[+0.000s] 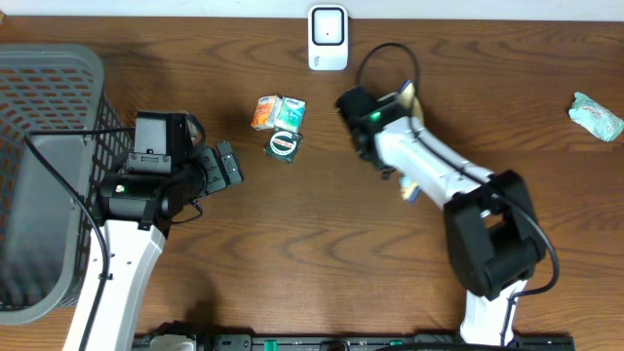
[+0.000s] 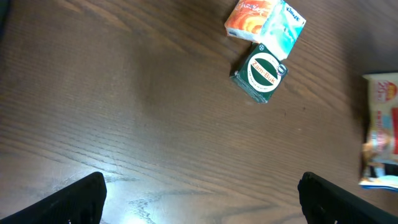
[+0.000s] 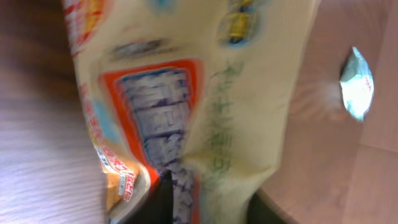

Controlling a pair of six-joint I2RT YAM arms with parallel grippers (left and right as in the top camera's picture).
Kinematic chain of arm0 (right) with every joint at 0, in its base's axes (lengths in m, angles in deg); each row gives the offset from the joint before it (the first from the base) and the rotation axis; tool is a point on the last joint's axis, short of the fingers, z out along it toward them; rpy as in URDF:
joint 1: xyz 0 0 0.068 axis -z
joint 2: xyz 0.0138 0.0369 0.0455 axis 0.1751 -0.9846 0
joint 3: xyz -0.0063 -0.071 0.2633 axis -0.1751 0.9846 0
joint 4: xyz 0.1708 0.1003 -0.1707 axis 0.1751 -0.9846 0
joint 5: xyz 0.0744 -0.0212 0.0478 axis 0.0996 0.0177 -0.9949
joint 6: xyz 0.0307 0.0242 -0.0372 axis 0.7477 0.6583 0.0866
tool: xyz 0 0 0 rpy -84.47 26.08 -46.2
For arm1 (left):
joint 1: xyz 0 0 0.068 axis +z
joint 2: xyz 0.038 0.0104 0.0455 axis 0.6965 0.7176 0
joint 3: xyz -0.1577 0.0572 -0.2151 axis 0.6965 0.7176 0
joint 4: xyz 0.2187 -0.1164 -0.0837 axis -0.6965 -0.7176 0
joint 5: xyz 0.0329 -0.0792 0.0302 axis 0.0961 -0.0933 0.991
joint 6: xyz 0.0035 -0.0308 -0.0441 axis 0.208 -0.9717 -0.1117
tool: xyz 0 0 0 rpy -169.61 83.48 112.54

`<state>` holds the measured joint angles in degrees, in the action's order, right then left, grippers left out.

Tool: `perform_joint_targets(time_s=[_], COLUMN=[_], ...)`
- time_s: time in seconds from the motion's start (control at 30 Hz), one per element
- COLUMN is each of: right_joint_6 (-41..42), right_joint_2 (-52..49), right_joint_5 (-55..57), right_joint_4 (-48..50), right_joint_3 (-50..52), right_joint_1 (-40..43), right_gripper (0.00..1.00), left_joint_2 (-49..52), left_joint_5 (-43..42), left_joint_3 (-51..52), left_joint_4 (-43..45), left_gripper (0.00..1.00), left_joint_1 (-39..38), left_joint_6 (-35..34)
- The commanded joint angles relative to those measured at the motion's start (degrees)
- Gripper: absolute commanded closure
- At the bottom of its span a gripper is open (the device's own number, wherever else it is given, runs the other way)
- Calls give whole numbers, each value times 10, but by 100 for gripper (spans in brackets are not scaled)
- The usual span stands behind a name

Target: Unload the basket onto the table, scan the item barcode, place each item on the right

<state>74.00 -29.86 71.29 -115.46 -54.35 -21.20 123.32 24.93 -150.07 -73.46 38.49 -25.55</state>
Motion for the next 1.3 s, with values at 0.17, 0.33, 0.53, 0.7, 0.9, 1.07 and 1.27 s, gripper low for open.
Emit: perform_joint_targets(time_s=[0.17,0.33,0.53,0.7,0.9,1.07,1.27], right_joint_6=[13,14,14,14,-25,-30,-23], right_joint_2=[13,13,13,13,13,13,3], right_joint_5=[-77,-75,-76,-151,-457,-542,-454], right_joint_4=[20,17,16,38,95,137,120], right_joint_3=[-15,-25,-46,-46,-46,-45,-43], right_joint_1=[-83,-87,-70,-45,-2,9,-1], right_gripper=[65,71,28,22,23,29,70], left_joint_2=[1,1,1,1,1,1,1], left_joint_5=[7,7,7,7,7,7,7], left_joint_3=[-5,-5,-5,-5,-5,-5,-5], left_joint_4=[-2,-2,-2,-2,-2,-2,-2], left_gripper=[2,2,2,2,2,2,2], left_joint_1=[3,3,3,3,3,3,3], left_joint_6=[2,2,2,2,2,2,2])
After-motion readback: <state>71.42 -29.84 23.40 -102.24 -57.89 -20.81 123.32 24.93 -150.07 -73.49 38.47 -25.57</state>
